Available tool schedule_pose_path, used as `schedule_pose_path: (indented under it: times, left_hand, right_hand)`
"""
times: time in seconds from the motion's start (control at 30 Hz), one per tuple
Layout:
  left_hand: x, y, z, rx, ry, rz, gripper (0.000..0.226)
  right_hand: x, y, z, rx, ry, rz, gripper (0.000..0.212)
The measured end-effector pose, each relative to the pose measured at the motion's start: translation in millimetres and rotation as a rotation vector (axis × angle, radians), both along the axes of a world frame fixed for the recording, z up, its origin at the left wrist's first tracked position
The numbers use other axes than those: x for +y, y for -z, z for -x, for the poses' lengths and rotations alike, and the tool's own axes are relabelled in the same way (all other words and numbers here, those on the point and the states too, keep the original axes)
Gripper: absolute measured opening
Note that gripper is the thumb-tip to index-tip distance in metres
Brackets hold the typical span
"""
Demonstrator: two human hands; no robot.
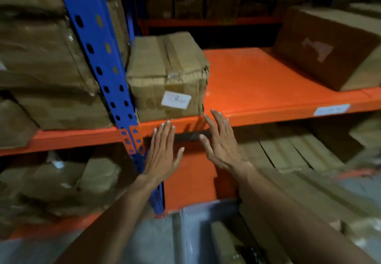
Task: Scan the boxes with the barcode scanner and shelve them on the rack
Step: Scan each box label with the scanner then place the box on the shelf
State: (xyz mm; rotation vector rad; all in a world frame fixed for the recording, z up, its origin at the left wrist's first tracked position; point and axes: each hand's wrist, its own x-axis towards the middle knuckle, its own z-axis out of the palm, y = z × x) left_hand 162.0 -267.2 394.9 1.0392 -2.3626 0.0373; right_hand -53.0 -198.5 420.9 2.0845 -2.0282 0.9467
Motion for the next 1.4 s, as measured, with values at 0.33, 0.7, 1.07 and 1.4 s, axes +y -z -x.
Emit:
schedule_pose_path:
  times: [0.33,0.7,1.07,1.4]
  left_hand:
    - [184,145,10,-0.189,-0.002,-0.781,0.100]
    - [344,300,72,-0.261,0.008,-0.906,0.090]
    - [362,551,139,-0.264,0.149,-0.921,0.071]
    - [360,638,132,-0.103,0.308,-0.829,0.057]
  right_hand:
    - [224,125,55,-0.112,0.246,-0.738,0.075]
    - [386,290,84,-0.391,0.278,-0.963,0.068]
    - [369,522,107,-0.459,0.419,-0.960,0.078]
    - [327,597,122,-0.461,0.565,-0.922,0.085]
